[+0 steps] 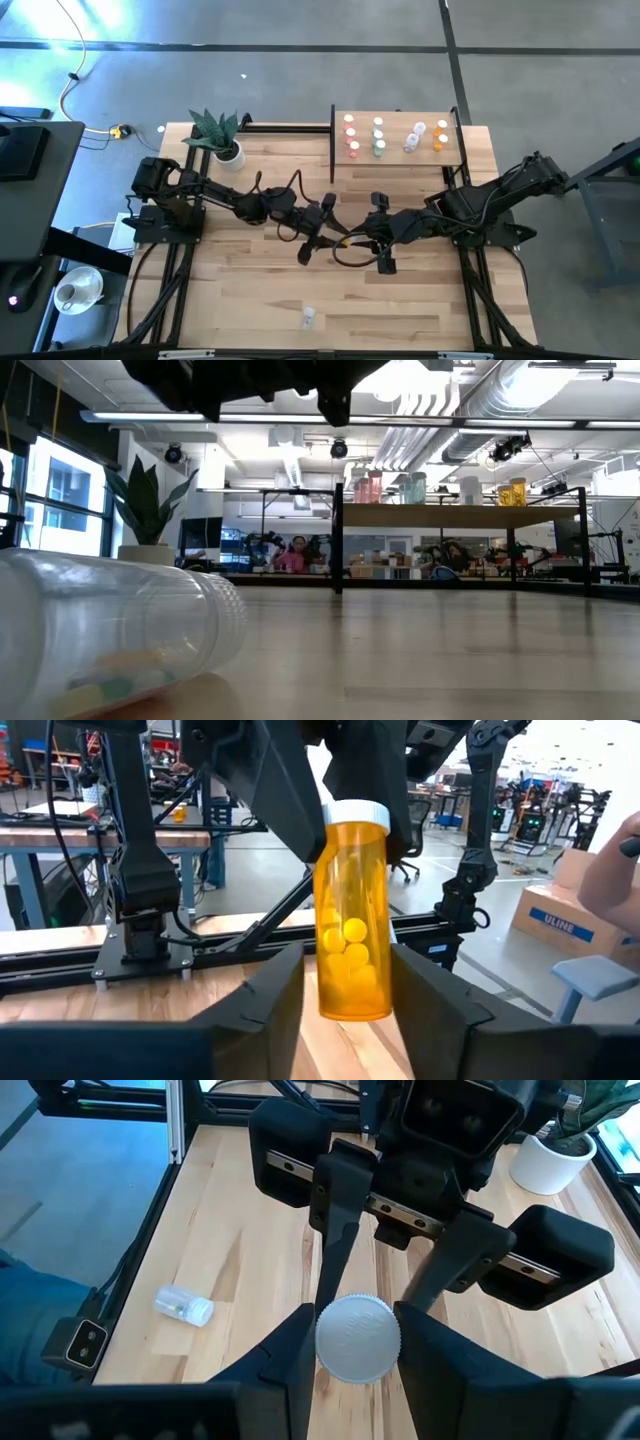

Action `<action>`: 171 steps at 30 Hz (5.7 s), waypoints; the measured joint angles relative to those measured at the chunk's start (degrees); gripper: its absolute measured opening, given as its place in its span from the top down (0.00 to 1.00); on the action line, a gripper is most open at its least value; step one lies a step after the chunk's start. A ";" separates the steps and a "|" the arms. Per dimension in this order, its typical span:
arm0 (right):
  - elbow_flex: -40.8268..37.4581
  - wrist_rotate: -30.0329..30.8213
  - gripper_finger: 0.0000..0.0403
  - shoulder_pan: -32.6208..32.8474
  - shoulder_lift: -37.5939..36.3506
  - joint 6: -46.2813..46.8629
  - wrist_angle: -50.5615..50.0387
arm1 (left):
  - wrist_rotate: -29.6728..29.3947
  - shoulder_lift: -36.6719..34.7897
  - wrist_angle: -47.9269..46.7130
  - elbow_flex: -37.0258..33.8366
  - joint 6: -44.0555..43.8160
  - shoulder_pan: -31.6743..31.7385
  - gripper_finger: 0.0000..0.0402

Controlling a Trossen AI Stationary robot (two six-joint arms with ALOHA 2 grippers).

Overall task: Pick and place medicine bottles onto shelf by color
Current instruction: Put the orange pill bottle on the shelf aligned with the other orange pill bottles

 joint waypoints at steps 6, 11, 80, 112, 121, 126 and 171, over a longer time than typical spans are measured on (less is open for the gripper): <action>0.00 0.00 0.73 0.00 0.00 0.13 -0.04 | 0.02 0.00 -1.01 0.02 0.00 0.00 0.52; 0.00 0.26 0.73 0.00 0.01 0.35 -0.16 | 0.36 0.00 -3.49 0.02 -0.02 0.48 0.45; -1.73 14.97 0.73 -33.55 -17.94 45.48 -54.49 | 0.52 0.02 -7.03 0.02 -0.51 2.46 0.44; -14.04 10.36 0.73 -52.86 -25.10 44.88 -40.58 | 0.50 0.02 -6.94 0.02 -0.50 2.62 0.44; -14.05 8.67 0.73 -56.07 -20.36 44.81 -39.98 | 0.50 0.02 -6.95 0.01 -0.50 2.62 0.44; -14.05 8.27 0.73 -57.52 -18.81 43.37 -39.95 | 0.50 0.02 -6.96 0.00 -0.50 2.62 0.44; -11.85 7.50 0.64 -59.19 -19.02 38.67 -38.50 | 0.50 0.02 -6.98 0.00 -0.54 2.62 0.44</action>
